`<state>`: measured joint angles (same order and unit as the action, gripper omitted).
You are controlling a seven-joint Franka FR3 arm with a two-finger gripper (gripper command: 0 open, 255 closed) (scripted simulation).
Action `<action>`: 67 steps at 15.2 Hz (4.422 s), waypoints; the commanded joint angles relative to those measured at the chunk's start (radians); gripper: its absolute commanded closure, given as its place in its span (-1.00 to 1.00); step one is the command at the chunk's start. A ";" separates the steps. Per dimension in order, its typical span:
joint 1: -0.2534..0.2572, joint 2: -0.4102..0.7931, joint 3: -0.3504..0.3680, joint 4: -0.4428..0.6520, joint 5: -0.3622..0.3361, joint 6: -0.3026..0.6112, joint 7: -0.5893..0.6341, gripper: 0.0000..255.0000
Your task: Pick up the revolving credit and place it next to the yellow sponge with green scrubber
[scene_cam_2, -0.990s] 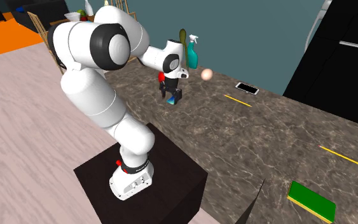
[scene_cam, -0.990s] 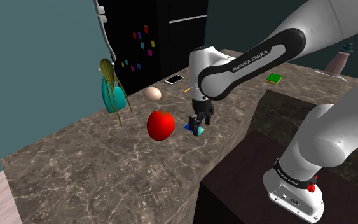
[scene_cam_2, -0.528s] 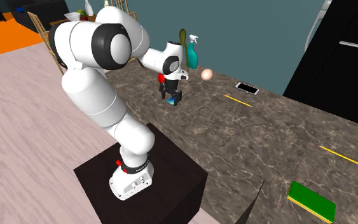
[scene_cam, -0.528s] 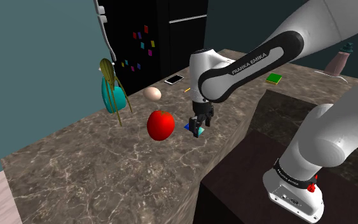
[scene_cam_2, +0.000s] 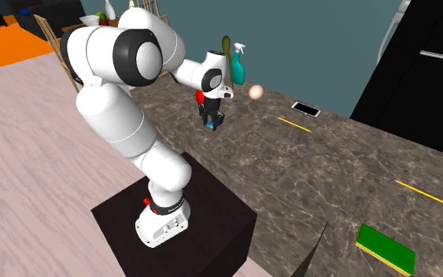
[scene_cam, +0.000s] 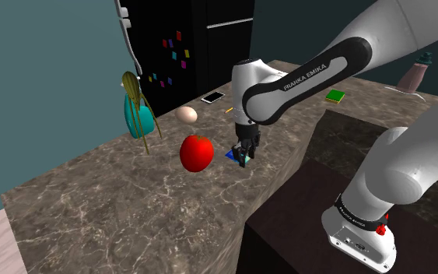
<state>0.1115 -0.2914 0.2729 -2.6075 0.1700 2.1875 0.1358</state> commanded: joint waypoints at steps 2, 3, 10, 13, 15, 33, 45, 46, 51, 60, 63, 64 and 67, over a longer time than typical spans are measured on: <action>0.001 0.003 0.001 0.000 0.001 0.000 -0.001 1.00; 0.002 0.001 0.001 -0.004 0.002 0.002 -0.001 1.00; 0.003 -0.064 -0.010 0.043 0.002 -0.110 -0.002 1.00; 0.003 -0.087 -0.015 0.067 0.001 -0.156 -0.001 1.00; 0.003 -0.101 -0.018 0.084 0.001 -0.187 -0.001 1.00; -0.152 -0.139 -0.247 0.123 -0.151 -0.282 -0.287 1.00; -0.287 0.024 -0.447 0.278 -0.262 -0.266 -0.565 1.00; -0.296 0.044 -0.462 0.298 -0.266 -0.265 -0.588 1.00; -0.340 0.154 -0.534 0.414 -0.272 -0.264 -0.705 1.00; -0.429 0.401 -0.632 0.695 -0.219 -0.294 -0.920 1.00; -0.468 0.497 -0.652 0.813 -0.187 -0.318 -0.990 1.00; -0.483 0.530 -0.658 0.856 -0.175 -0.329 -1.012 1.00; -0.534 0.636 -0.668 0.996 -0.138 -0.367 -1.075 1.00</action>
<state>-0.4066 0.3016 -0.3937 -1.6662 0.0166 1.8344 -0.9199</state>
